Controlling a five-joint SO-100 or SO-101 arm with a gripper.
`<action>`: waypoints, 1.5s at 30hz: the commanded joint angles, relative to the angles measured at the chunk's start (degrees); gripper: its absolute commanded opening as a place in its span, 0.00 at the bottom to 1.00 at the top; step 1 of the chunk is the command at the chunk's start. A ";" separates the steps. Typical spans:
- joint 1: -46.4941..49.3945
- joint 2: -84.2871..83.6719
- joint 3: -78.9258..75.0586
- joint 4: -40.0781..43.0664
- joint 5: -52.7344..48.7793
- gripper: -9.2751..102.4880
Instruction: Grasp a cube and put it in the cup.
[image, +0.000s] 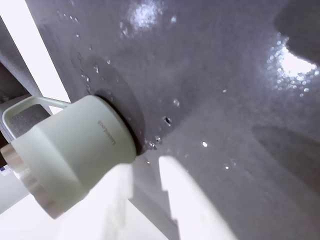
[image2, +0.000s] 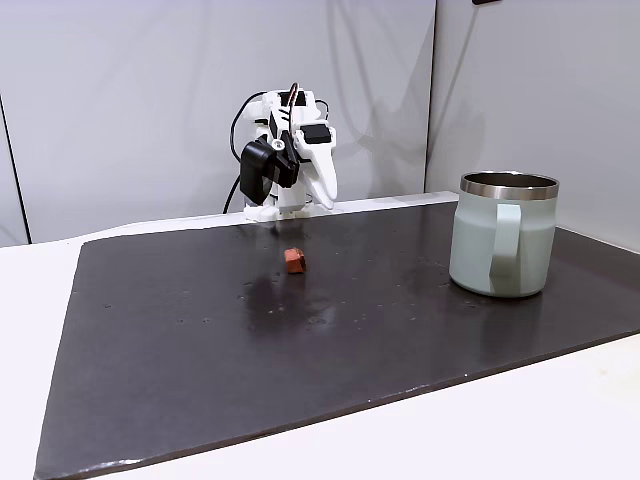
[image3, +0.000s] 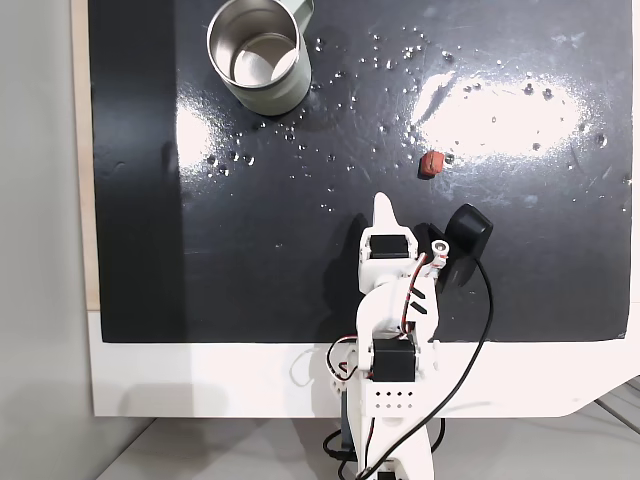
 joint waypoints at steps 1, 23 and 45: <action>-0.18 0.44 -0.44 0.18 -0.53 0.08; 1.14 -1.23 -15.29 8.79 -2.90 0.08; 12.39 -49.57 -62.58 22.68 -1.76 0.08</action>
